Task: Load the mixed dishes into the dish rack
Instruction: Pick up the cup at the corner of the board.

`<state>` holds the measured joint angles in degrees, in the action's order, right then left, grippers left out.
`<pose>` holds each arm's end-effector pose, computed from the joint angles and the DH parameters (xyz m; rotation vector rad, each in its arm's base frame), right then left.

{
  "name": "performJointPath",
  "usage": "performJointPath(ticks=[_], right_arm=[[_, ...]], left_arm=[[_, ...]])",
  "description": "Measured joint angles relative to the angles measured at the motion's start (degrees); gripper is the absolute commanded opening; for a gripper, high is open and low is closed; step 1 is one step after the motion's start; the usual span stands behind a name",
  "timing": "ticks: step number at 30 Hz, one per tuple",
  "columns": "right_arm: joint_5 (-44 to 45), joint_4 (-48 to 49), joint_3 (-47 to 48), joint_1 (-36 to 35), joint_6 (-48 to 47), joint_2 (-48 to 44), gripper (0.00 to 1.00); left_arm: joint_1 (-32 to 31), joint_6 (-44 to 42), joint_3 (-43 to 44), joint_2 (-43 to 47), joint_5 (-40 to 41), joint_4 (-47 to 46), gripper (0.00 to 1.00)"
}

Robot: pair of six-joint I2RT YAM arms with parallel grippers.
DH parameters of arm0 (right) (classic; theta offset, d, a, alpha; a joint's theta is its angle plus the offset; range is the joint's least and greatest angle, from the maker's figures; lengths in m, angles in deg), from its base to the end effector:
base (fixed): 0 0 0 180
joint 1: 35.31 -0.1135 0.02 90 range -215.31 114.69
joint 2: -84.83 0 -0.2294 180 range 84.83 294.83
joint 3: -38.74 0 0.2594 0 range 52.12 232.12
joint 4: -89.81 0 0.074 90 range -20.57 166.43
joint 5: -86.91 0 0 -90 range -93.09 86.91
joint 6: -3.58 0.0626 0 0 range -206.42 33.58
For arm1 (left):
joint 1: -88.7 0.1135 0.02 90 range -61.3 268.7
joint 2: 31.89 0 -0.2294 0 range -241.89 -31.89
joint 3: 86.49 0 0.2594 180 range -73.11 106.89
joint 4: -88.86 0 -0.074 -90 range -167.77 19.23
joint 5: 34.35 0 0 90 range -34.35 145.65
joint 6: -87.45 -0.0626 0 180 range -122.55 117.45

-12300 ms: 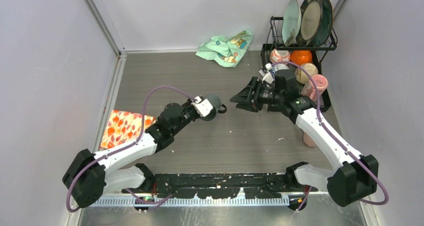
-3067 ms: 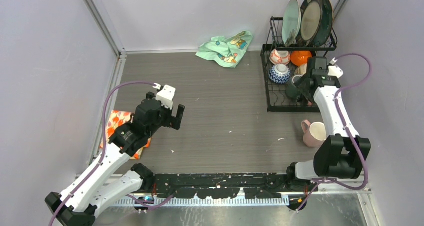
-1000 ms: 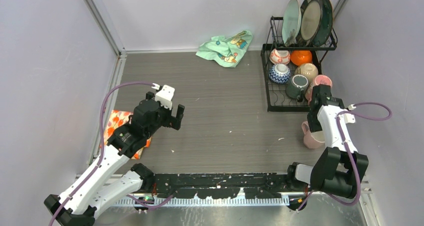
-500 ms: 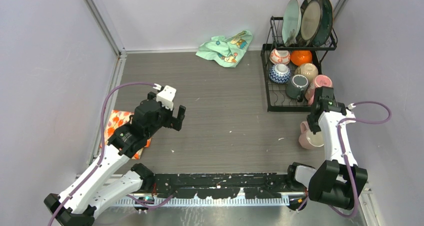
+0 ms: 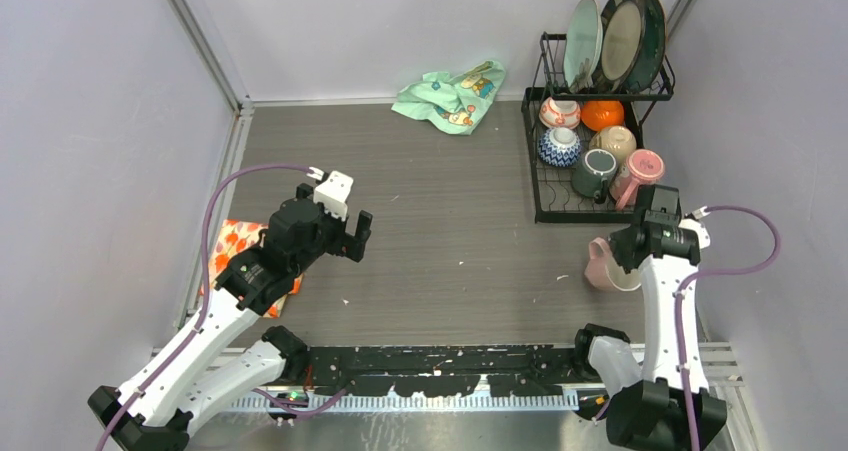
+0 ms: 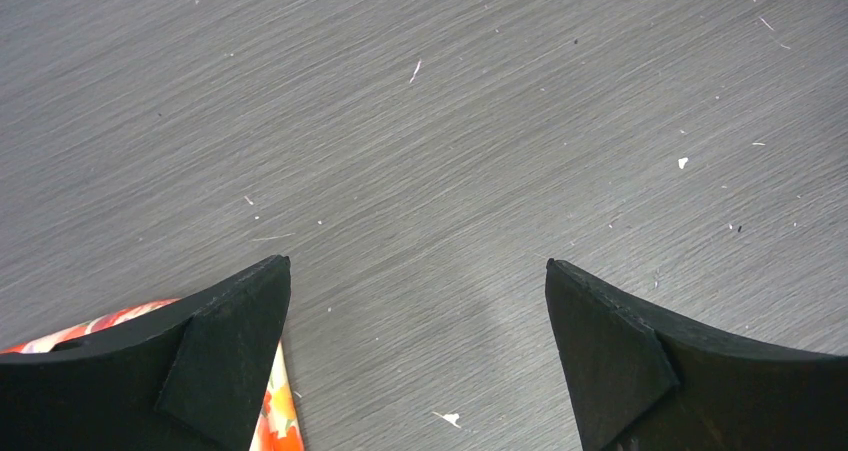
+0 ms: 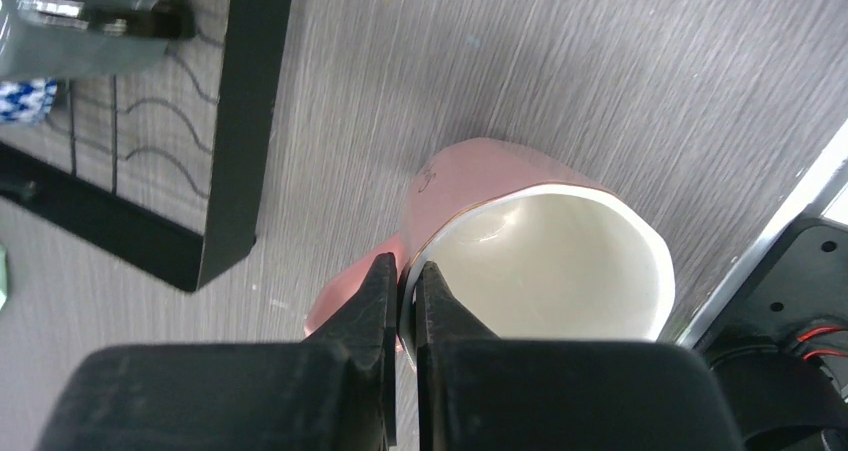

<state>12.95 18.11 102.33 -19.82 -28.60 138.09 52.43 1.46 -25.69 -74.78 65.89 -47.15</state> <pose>0.1903 -0.0707 0.2261 1.6124 2.0116 -0.1011 0.1844 -0.1215 0.2898 0.4539 1.9768 -0.2647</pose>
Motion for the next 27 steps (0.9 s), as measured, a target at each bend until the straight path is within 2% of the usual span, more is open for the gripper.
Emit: performJointPath(ticks=[6,13,20,27], right_arm=[[-5.9,-0.3,-0.5,-0.2,-2.4,-4.7,0.01],[-12.9,-0.1,-0.2,-3.3,-3.3,-5.6,0.01],[-16.9,2.8,-0.2,-11.8,-3.1,-7.8,0.01],[-17.7,10.7,-0.8,-20.9,-3.5,-7.6,0.01]], left_arm=[[0.0,0.5,0.0,0.0,-0.9,0.0,1.0],[0.0,2.3,0.0,-0.2,-1.5,0.0,1.0],[0.0,3.3,0.0,-0.3,-1.5,0.1,1.0],[0.0,7.0,2.0,-3.7,-1.5,1.0,0.99]])
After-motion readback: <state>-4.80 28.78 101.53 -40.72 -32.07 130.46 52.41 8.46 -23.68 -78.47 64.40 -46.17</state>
